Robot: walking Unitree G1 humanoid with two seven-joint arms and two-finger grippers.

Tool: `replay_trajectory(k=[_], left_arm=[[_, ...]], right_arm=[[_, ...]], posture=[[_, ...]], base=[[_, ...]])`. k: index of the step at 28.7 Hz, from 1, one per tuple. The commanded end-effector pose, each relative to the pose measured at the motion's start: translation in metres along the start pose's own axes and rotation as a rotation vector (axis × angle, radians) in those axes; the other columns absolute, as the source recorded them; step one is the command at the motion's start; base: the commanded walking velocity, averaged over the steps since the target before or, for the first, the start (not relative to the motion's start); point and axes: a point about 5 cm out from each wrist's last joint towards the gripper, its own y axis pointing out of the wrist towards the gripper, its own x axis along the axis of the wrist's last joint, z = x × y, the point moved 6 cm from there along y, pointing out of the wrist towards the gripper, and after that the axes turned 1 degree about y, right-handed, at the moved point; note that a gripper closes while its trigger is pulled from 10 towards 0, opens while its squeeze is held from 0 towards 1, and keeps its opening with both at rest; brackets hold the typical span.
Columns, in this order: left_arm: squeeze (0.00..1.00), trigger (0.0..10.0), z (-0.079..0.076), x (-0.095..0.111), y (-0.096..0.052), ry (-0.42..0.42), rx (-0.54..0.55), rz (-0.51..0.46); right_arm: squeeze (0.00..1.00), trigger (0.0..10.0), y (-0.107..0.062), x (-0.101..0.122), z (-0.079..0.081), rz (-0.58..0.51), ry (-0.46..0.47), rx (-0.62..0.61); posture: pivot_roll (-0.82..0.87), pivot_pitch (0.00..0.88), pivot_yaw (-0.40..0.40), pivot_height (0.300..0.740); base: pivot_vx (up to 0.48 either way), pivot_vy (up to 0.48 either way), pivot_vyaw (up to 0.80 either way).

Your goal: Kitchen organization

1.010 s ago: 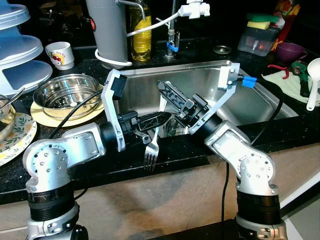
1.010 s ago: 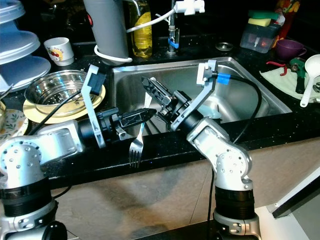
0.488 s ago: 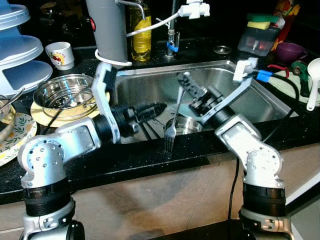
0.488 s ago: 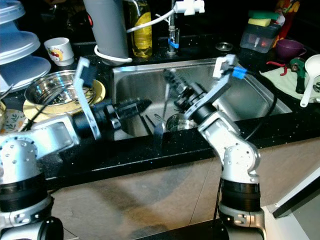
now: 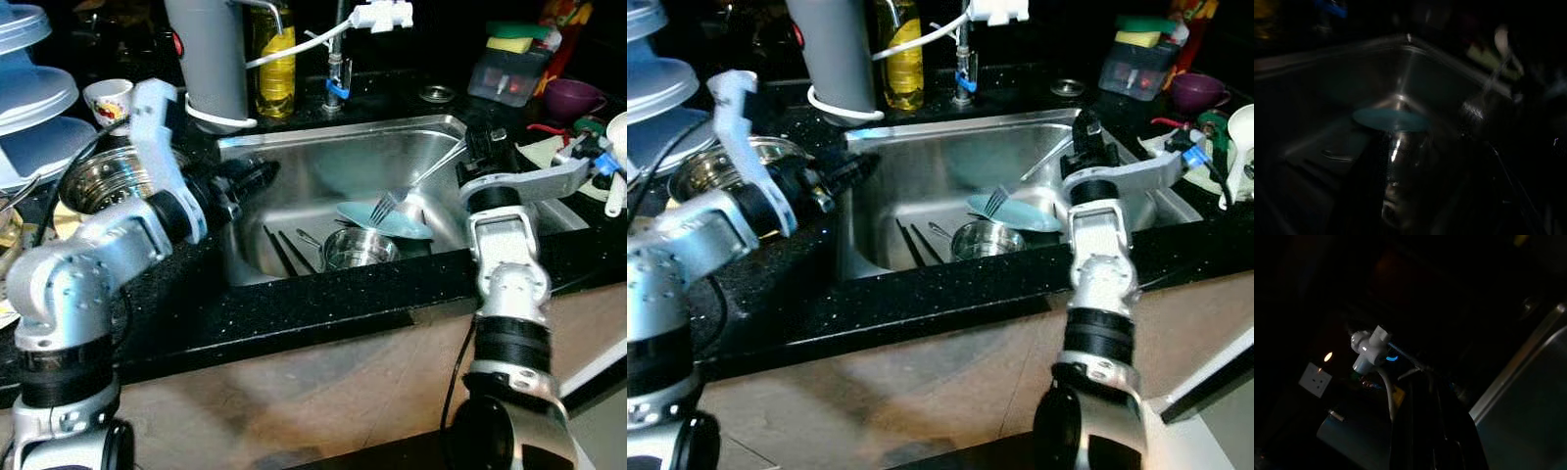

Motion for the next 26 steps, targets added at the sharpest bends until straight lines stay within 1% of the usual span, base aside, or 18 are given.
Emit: replay_trajectory(k=[1,2,3,4,6,8,10,12,13,14,16,18,19,20,22,25,26], left_arm=[[0.00,10.0,-0.009,-0.012,0.003,0.086,-0.017,0.033],[0.00,10.0,-0.009,-0.012,0.003,0.086,-0.017,0.033],[0.00,10.0,-0.016,-0.020,0.005,0.144,-0.033,0.057],[0.00,10.0,-0.020,-0.026,0.007,0.181,-0.047,0.073],[0.00,10.0,-0.026,-0.037,0.009,0.241,-0.058,0.109],[0.00,10.0,-0.026,-0.037,0.009,0.241,-0.058,0.109],[0.00,10.0,-0.030,-0.046,0.009,0.266,-0.070,0.132],[0.00,10.0,-0.030,-0.049,0.009,0.271,-0.070,0.137],[0.00,10.0,-0.030,-0.049,0.009,0.271,-0.070,0.137],[0.00,10.0,-0.029,-0.049,0.008,0.276,-0.063,0.135],[0.00,10.0,-0.029,-0.049,0.008,0.276,-0.063,0.135],[0.00,10.0,-0.024,-0.048,0.008,0.294,-0.040,0.132],[0.00,10.0,-0.024,-0.048,0.008,0.294,-0.040,0.132],[0.00,10.0,-0.021,-0.047,0.007,0.298,-0.026,0.128],[0.00,10.0,-0.021,-0.047,0.007,0.298,-0.026,0.128],[0.00,10.0,-0.016,-0.048,0.007,0.324,-0.002,0.120],[0.00,10.0,-0.016,-0.048,0.007,0.324,-0.002,0.120]], right_arm=[[0.00,10.0,0.002,-0.009,0.002,-0.014,-0.033,0.007],[0.00,10.0,0.002,-0.009,0.002,-0.014,-0.033,0.007],[0.00,10.0,0.004,-0.019,0.002,-0.013,-0.041,-0.003],[0.00,10.0,0.005,-0.026,0.003,-0.011,-0.048,-0.003],[0.00,10.0,0.006,-0.043,0.013,0.016,-0.102,0.031],[0.00,10.0,0.006,-0.043,0.013,0.016,-0.102,0.031],[0.00,10.0,0.005,-0.061,0.025,0.055,-0.184,0.090],[0.00,10.0,0.000,-0.078,0.036,0.096,-0.247,0.150],[0.00,10.0,0.000,-0.078,0.036,0.096,-0.247,0.150],[0.00,10.0,-0.003,-0.086,0.039,0.112,-0.261,0.168],[0.00,10.0,-0.003,-0.086,0.039,0.112,-0.261,0.168],[0.00,10.0,-0.009,-0.100,0.039,0.146,-0.288,0.189],[0.00,10.0,-0.009,-0.100,0.039,0.146,-0.288,0.189],[0.00,10.0,-0.014,-0.112,0.040,0.180,-0.323,0.210],[0.00,10.0,-0.014,-0.112,0.040,0.180,-0.323,0.210],[0.00,10.0,-0.017,-0.119,0.041,0.190,-0.372,0.235],[0.00,10.0,-0.017,-0.119,0.041,0.190,-0.372,0.235]], posture=[[-0.05,0.167,0.004,0.740],[-0.05,0.167,0.004,0.740],[-0.04,0.169,0.002,0.740],[-0.04,0.169,0.002,0.740],[-0.04,0.174,-0.002,0.740],[-0.04,0.174,-0.002,0.740],[-0.04,0.176,-0.002,0.740],[-0.04,0.177,-0.003,0.740],[-0.04,0.177,-0.003,0.740],[-0.04,0.179,-0.007,0.740],[-0.04,0.179,-0.007,0.740],[-0.03,0.180,-0.009,0.740],[-0.03,0.180,-0.009,0.740],[-0.03,0.181,-0.010,0.740],[-0.03,0.181,-0.010,0.740],[-0.04,0.181,-0.009,0.740],[-0.04,0.181,-0.009,0.740]], base=[[0.000,0.000,0.00],[0.000,0.000,0.00],[0.000,0.000,0.00],[0.000,0.000,0.00],[0.000,0.000,0.00],[0.000,0.000,0.00],[0.000,0.000,0.00],[0.000,0.000,0.00],[0.000,0.000,0.00],[0.000,0.000,0.00],[0.000,0.000,0.00],[0.000,0.000,0.00],[0.000,0.000,0.00],[0.000,0.000,0.00],[0.000,0.000,0.00],[0.000,0.000,0.00],[0.000,0.000,0.00]])
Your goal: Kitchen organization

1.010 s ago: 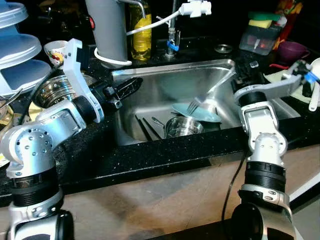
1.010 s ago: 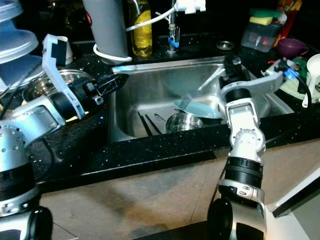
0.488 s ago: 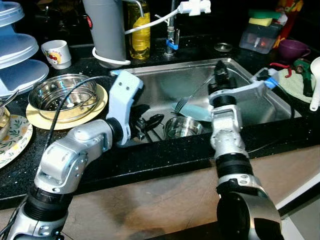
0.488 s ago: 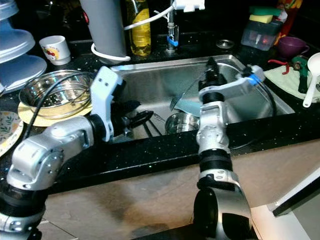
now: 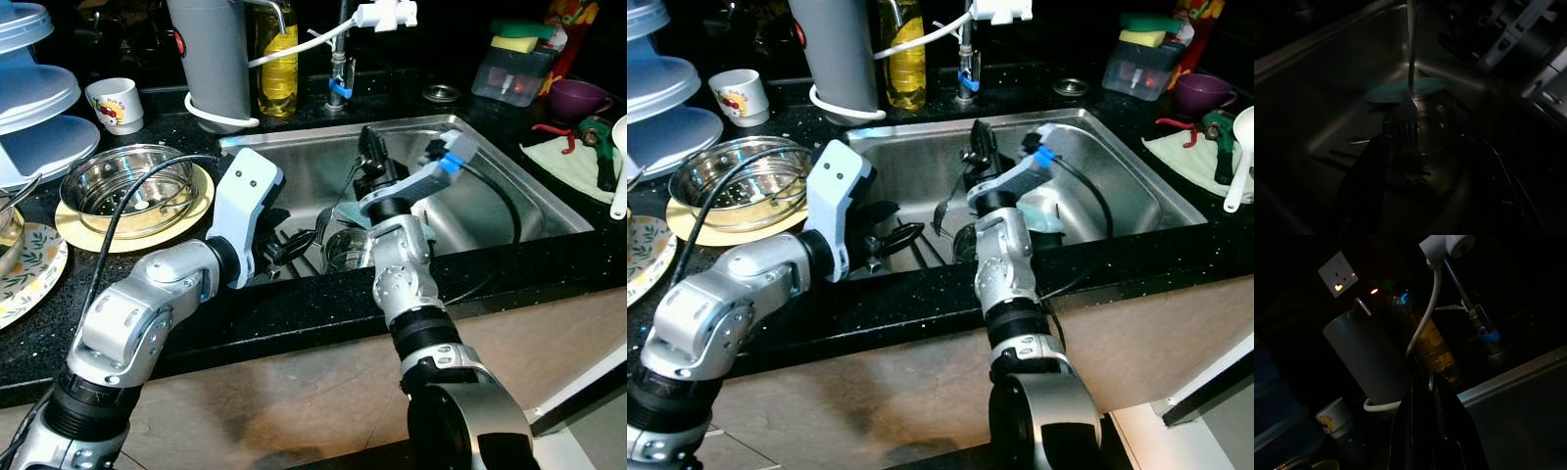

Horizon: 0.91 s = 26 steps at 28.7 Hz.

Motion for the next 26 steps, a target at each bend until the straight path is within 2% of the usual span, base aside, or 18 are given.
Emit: replay_trajectory(k=[1,2,3,4,5,6,7,9,10,11,12,18,19,20,21,24,25,26], left_arm=[[0.00,10.0,0.007,-0.007,-0.003,0.019,0.034,0.016],[0.00,10.0,0.013,-0.006,-0.003,0.033,0.063,0.014],[0.00,10.0,0.015,-0.006,-0.003,0.036,0.071,0.014],[0.00,10.0,0.015,-0.006,-0.003,0.036,0.071,0.014],[0.00,10.0,0.016,-0.007,-0.004,0.040,0.075,0.016],[0.00,10.0,0.016,-0.007,-0.004,0.040,0.075,0.016],[0.00,10.0,0.017,-0.007,-0.004,0.043,0.078,0.017],[0.00,10.0,0.018,-0.007,-0.004,0.044,0.080,0.016],[0.00,10.0,0.019,-0.007,-0.005,0.044,0.083,0.016],[0.00,10.0,0.020,-0.007,-0.005,0.044,0.085,0.014],[0.00,10.0,0.021,-0.006,-0.006,0.043,0.089,0.013],[0.00,10.0,0.027,-0.001,-0.007,0.077,0.113,0.003],[0.00,10.0,0.032,0.004,-0.008,0.119,0.134,-0.010],[0.00,10.0,0.052,0.024,-0.015,0.306,0.180,-0.019],[0.00,10.0,0.052,0.024,-0.015,0.306,0.180,-0.019],[0.00,10.0,0.074,0.030,-0.027,0.448,0.199,0.060],[0.00,10.0,0.074,0.030,-0.027,0.448,0.199,0.060],[0.00,10.0,0.082,0.030,-0.035,0.469,0.187,0.098]], right_arm=[[0.00,10.0,-0.001,-0.005,0.005,0.007,-0.038,0.022],[0.00,10.0,-0.002,-0.004,0.004,0.002,-0.065,0.018],[0.08,10.0,-0.002,-0.003,0.002,-0.001,-0.085,0.013],[0.08,10.0,-0.002,-0.003,0.002,-0.001,-0.085,0.013],[0.68,10.0,-0.002,-0.002,0.001,-0.003,-0.102,0.007],[0.68,10.0,-0.002,-0.002,0.001,-0.003,-0.102,0.007],[1.00,10.0,-0.002,-0.001,-0.001,-0.008,-0.117,-0.002],[1.00,10.0,-0.002,0.001,-0.003,-0.014,-0.128,-0.015],[0.80,10.0,-0.001,0.003,-0.004,-0.025,-0.132,-0.025],[0.06,10.0,0.000,0.006,-0.005,-0.034,-0.134,-0.033],[0.00,10.0,0.001,0.012,-0.005,-0.056,-0.132,-0.033],[0.00,10.0,0.005,0.030,-0.002,-0.120,-0.120,-0.024],[0.00,10.0,0.006,0.038,0.000,-0.141,-0.101,-0.009],[0.00,10.0,-0.001,0.042,0.013,-0.098,-0.029,0.101],[0.00,10.0,-0.001,0.042,0.013,-0.098,-0.029,0.101],[0.00,10.0,-0.021,0.029,0.025,0.029,-0.010,0.213],[0.00,10.0,-0.021,0.029,0.025,0.029,-0.010,0.213],[0.00,10.0,-0.032,0.022,0.025,0.077,-0.023,0.239]], posture=[[-0.04,0.179,-0.008,0.740],[-0.04,0.175,-0.008,0.740],[-0.04,0.175,-0.008,0.740],[-0.04,0.175,-0.008,0.740],[-0.04,0.175,-0.008,0.740],[-0.04,0.175,-0.008,0.740],[-0.04,0.169,-0.008,0.740],[-0.04,0.168,-0.006,0.740],[-0.04,0.165,-0.008,0.740],[-0.04,0.165,-0.008,0.740],[-0.04,0.160,-0.009,0.740],[-0.04,0.152,-0.010,0.740],[-0.04,0.149,-0.010,0.740],[-0.04,0.148,-0.007,0.740],[-0.04,0.148,-0.007,0.740],[-0.05,0.152,-0.001,0.740],[-0.05,0.152,-0.001,0.740],[-0.05,0.155,0.001,0.740]], base=[[0.000,0.000,0.00],[0.000,0.000,0.00],[0.000,0.000,0.00],[0.000,0.000,0.00],[0.000,0.000,0.00],[0.000,0.000,0.00],[0.000,0.000,0.00],[0.000,0.000,0.00],[0.000,0.000,0.00],[0.000,0.000,0.00],[0.000,0.000,0.00],[0.000,0.000,0.00],[0.000,0.000,0.00],[0.000,0.000,0.00],[0.000,0.000,0.00],[0.000,0.000,0.00],[0.000,0.000,0.00],[0.000,0.000,0.00]])
